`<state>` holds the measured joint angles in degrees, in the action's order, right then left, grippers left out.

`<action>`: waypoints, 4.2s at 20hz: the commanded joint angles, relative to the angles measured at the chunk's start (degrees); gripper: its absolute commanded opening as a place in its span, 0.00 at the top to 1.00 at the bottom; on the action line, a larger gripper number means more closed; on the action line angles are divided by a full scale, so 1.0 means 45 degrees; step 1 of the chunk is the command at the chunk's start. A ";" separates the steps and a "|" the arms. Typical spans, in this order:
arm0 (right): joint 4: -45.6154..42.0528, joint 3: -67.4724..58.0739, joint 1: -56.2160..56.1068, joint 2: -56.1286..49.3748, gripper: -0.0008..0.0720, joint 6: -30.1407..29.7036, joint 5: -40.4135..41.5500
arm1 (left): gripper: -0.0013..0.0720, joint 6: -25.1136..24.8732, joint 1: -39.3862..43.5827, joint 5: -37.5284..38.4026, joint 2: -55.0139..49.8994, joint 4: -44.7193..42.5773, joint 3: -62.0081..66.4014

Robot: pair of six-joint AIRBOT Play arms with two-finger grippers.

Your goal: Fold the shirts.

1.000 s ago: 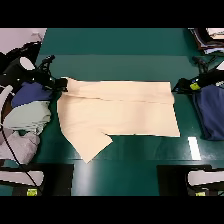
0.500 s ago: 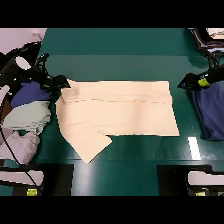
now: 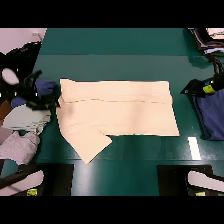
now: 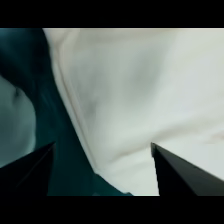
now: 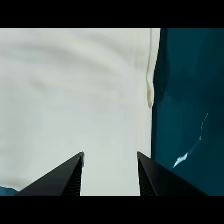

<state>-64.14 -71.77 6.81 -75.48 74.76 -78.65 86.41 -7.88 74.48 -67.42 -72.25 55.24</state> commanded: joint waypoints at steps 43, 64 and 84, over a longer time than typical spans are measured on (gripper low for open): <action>0.1336 0.7990 0.3026 0.1710 0.97 -0.1413 0.0525 | 0.96 -0.2361 -0.0073 -0.1564 0.4167 0.6193 -0.7592; -0.0651 0.3313 0.2205 0.2550 0.97 -0.0291 -0.0636 | 0.96 -0.2176 0.1064 -0.2914 0.0695 0.4755 -0.0019; 0.0155 -0.2438 0.1511 -0.4362 0.34 0.0155 -0.1088 | 0.95 -0.2239 0.1953 -0.3944 -0.4153 0.4600 0.3735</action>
<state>-64.42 -84.27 11.03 -94.63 77.28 -80.47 77.65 0.91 52.10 -86.02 -51.59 70.08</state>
